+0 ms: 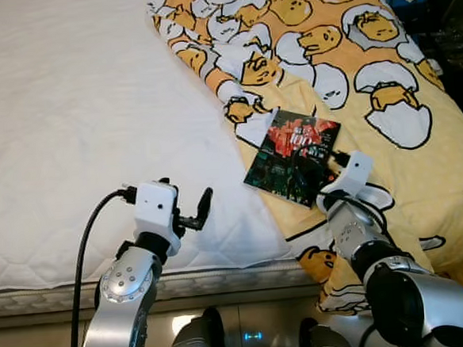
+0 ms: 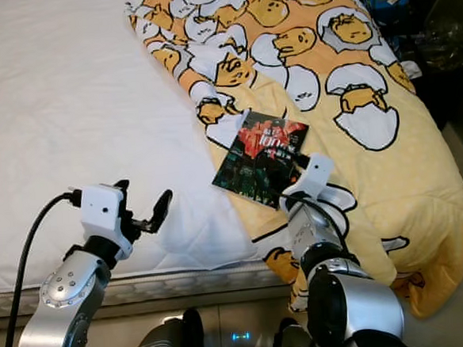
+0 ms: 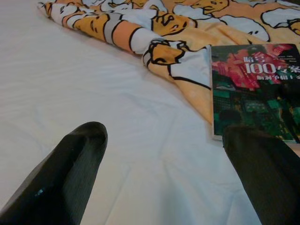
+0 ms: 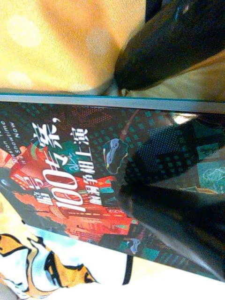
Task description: Clean up the room
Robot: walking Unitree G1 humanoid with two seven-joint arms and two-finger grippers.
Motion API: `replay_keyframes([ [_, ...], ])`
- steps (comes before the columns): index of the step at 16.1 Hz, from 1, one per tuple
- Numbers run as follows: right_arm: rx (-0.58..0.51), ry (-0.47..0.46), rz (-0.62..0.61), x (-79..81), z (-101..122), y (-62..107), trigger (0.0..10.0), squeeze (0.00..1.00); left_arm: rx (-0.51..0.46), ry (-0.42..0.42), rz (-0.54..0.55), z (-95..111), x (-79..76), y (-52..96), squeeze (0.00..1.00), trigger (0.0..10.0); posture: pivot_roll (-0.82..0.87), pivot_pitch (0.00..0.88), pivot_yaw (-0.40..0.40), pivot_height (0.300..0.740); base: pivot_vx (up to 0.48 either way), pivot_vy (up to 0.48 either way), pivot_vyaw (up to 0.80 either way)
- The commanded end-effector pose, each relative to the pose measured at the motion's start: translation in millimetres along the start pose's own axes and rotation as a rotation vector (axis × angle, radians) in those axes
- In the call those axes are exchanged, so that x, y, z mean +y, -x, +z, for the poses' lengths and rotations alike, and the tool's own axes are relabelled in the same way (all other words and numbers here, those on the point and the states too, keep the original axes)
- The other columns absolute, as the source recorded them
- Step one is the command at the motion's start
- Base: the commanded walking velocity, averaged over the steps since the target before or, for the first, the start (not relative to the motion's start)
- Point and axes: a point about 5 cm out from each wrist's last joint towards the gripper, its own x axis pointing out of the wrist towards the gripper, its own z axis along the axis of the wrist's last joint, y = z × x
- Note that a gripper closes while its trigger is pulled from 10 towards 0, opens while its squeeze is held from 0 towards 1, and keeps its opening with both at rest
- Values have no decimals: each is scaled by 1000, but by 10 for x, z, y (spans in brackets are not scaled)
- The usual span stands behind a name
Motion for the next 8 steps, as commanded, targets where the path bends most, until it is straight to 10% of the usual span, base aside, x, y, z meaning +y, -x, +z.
replay_keyframes([
  [1,5,-22,22,58,-16,-13,0,0,2,-16,2,19,1,12,0,10000,207,238,77,740,0,0,0],
  [8,-14,-2,60,145,53,-52,0,0,5,-11,-2,11,-18,-20,0,10000,196,234,79,740,0,0,0],
])
